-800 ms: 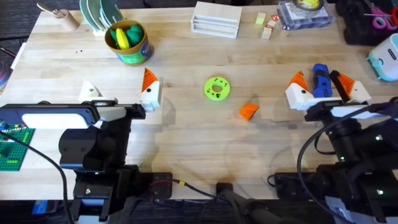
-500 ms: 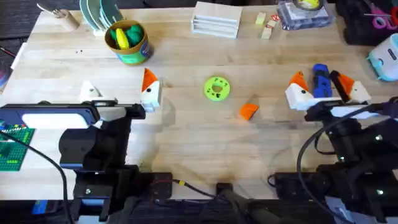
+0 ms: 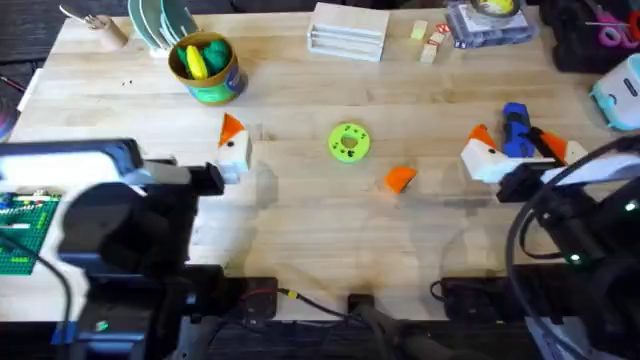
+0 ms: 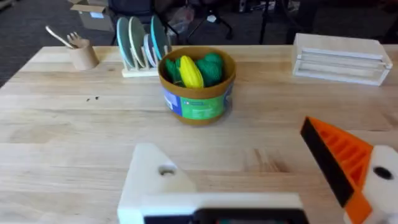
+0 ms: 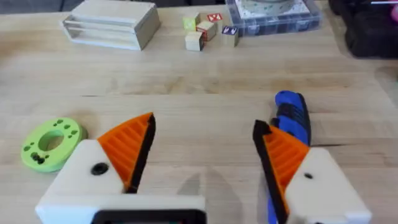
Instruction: Pick up the gripper from the table and insert it into the empty holder that is missing its gripper. Then pick up a screw, insert it into the mounting hole, and use the screwdriver to tighten it. Finally, clean up the table by picking up the vegetable and placing it into the bucket.
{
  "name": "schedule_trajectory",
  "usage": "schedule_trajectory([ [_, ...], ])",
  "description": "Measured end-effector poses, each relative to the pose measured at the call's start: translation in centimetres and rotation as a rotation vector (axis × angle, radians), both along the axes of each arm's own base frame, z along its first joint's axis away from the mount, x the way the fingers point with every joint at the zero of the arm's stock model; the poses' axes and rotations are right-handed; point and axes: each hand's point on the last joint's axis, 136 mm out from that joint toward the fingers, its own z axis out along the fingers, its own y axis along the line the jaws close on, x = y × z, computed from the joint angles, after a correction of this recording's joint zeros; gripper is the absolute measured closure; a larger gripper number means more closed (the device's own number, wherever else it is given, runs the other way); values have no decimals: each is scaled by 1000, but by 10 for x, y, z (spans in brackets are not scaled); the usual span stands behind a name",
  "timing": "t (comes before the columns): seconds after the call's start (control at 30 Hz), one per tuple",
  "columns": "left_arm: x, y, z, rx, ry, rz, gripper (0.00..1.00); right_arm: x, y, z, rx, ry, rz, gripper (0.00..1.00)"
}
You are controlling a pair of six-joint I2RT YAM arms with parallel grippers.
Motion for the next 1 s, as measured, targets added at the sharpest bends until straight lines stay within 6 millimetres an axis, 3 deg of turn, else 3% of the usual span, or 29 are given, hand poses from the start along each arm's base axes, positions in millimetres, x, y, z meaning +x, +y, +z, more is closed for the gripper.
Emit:
schedule_trajectory([
  [0.07, -3, 5, 23, 7, 17, 29, 8, -4, 0, 10, 0, 54, 0, 11],
  [0.1, -4, 12, 51, 17, 76, 70, 9, -5, 0, 34, -3, 117, 1, 10],
  [0.2, -1, 18, 63, 31, 200, 104, 8, -1, 0, 56, -3, 198, 1, 11],
  [0.47, 25, 23, 63, 58, 473, 127, 9, 26, 1, 89, -2, 319, 5, 10],
  [0.7, 33, 24, 42, 68, 570, 129, 8, 30, 1, 87, -2, 337, 5, 10],
  [1.0, 27, 25, 36, 74, 607, 129, 8, 30, 1, 87, -2, 337, 5, 10],
])
